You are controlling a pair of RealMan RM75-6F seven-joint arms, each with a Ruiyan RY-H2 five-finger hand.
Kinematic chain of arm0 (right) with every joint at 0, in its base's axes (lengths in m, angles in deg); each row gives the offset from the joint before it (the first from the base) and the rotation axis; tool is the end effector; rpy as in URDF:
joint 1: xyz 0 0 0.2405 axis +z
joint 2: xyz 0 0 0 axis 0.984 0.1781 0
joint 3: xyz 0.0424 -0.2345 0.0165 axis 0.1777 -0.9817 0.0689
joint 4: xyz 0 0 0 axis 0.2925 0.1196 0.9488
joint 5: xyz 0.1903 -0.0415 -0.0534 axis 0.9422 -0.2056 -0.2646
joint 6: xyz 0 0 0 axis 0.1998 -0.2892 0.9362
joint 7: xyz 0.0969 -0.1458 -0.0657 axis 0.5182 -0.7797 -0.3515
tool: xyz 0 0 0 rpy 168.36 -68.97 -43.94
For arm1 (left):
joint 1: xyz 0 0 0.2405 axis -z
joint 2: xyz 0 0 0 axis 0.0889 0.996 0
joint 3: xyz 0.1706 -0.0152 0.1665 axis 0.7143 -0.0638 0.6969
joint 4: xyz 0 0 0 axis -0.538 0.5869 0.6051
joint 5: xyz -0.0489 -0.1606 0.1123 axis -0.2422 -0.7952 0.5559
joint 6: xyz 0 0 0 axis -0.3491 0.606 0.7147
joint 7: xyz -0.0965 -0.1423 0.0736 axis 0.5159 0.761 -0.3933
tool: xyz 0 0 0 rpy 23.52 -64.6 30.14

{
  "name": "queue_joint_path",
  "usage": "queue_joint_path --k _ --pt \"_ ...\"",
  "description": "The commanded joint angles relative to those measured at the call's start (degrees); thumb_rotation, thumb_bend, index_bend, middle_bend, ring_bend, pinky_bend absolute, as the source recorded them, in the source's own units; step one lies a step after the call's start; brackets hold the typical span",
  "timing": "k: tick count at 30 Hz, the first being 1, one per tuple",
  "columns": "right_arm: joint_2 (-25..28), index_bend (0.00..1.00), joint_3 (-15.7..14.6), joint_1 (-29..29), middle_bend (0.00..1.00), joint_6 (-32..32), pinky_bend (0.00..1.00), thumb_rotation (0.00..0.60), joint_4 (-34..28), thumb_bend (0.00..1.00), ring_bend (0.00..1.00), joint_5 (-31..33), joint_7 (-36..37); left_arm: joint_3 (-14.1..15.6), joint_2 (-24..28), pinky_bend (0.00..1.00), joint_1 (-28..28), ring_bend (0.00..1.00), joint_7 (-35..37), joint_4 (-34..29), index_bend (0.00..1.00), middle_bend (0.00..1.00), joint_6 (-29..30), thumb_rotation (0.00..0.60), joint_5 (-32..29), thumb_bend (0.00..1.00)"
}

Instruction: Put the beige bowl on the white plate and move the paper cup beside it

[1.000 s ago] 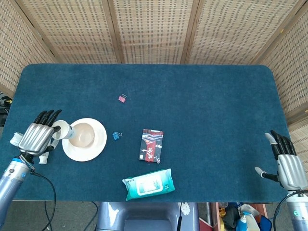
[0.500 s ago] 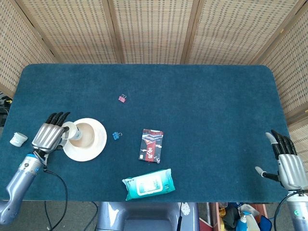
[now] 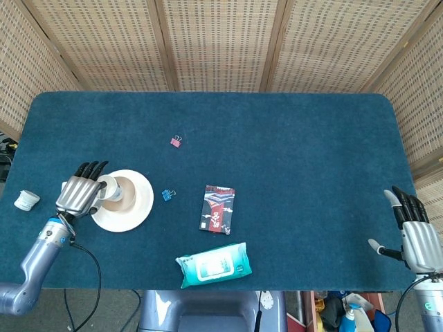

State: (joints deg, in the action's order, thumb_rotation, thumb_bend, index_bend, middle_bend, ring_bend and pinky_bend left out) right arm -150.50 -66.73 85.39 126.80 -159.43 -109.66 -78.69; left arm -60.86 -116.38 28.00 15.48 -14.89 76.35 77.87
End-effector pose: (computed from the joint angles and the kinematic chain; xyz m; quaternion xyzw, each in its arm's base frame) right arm -0.2941 -0.2350 0.1682 0.5675 -0.4020 0.4309 0.5751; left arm -0.2364 0.3465 0.0676 -0.7513 -0.3216 -0.2371 0.5253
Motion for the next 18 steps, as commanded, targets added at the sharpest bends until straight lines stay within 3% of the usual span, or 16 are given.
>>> queue_joint_path --k 1,14,18 --pt "-0.01 0.00 0.03 0.04 0.00 -0.04 0.00 0.600 0.04 0.12 0.00 0.05 -0.07 0.09 -0.60 0.03 0.27 0.00 -0.39 0.48 0.58 0.00 -0.81 0.600 -0.74 0.41" --pt "0.11 0.00 0.21 -0.16 0.00 0.26 0.00 0.600 0.14 0.12 0.00 0.31 0.37 -0.76 -2.09 0.00 0.39 0.00 0.06 1.05 0.35 0.00 -0.04 0.600 -1.13 0.27" --pt "0.06 0.00 0.20 -0.16 0.00 0.25 0.00 0.600 0.22 0.12 0.00 0.30 0.45 -1.48 -1.22 0.00 0.09 0.00 1.61 0.22 0.34 0.00 0.85 0.600 -0.71 0.26"
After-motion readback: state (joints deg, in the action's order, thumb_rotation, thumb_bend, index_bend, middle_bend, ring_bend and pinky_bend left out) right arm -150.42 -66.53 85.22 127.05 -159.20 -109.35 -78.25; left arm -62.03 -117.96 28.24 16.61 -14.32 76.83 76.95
